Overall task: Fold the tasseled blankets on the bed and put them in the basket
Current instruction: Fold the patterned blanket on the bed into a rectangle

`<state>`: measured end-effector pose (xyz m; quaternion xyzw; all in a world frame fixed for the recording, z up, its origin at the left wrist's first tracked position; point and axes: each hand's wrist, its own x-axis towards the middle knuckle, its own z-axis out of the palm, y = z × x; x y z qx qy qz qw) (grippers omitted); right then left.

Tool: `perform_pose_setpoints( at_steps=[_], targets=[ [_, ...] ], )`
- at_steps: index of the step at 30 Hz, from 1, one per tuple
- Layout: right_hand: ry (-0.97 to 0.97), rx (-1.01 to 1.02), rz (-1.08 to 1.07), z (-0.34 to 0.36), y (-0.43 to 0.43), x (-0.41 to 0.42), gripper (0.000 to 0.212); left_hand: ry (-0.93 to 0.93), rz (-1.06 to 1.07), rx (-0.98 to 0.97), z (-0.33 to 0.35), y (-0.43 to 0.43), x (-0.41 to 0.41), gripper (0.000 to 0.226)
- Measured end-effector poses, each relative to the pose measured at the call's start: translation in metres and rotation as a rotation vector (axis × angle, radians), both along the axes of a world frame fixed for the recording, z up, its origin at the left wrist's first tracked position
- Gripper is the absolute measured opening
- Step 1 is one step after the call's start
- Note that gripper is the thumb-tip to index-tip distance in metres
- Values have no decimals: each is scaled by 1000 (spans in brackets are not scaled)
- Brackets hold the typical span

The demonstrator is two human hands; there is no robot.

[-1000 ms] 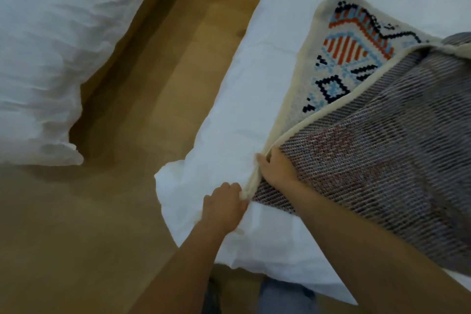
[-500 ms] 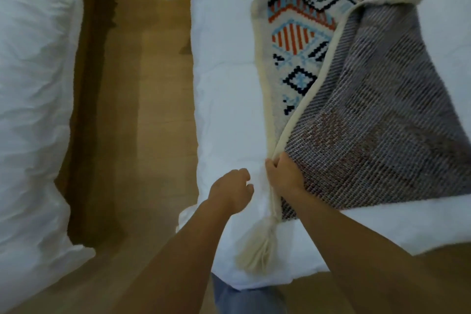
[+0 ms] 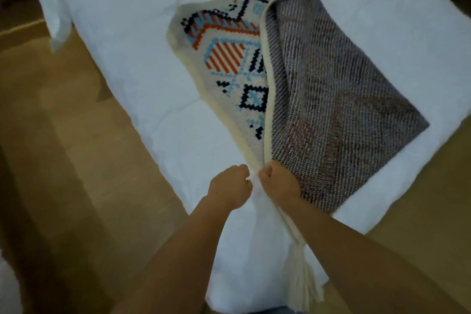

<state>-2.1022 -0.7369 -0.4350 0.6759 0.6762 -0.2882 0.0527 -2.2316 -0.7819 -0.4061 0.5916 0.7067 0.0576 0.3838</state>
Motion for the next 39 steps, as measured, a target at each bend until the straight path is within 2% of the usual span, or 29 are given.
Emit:
perform_pose_setpoints(
  at_steps=[4,7,10,14,16,20,24,26,28,30,32,34,37,39],
  targets=[
    [100,36,-262,8,15,-19,22,46,-162,16,2,29,-37,29],
    [145,46,-333,13,32,-35,16,108,-226,37,4,61,-59,30],
    [235,102,-339,14,56,-49,18,144,-255,33,6,100,-70,29],
    [293,195,-337,8,104,-70,20,162,-143,19,3,164,-97,26],
    [308,182,-286,6,133,-87,21,186,-82,10,1,198,-115,24],
    [356,100,-224,6,180,-129,17,233,-152,-5,0,254,-141,14],
    [371,62,-175,4,221,-175,14,223,-108,22,4,286,-167,24],
    [394,82,-174,3,237,-197,15,248,-74,99,5,299,-186,29],
    [379,102,-162,1,250,-214,14,288,0,213,6,316,-206,41],
    [365,96,-133,-2,259,-231,13,320,34,241,5,336,-227,53],
    [376,95,-109,-3,270,-249,26,259,25,156,1,354,-245,63],
    [353,131,-72,-5,280,-267,50,154,41,59,-4,370,-258,65],
    [218,91,-26,-7,288,-298,96,93,74,-10,-6,388,-275,43],
    [101,46,-12,-8,290,-316,105,85,28,-41,-7,396,-290,32]
  ],
)
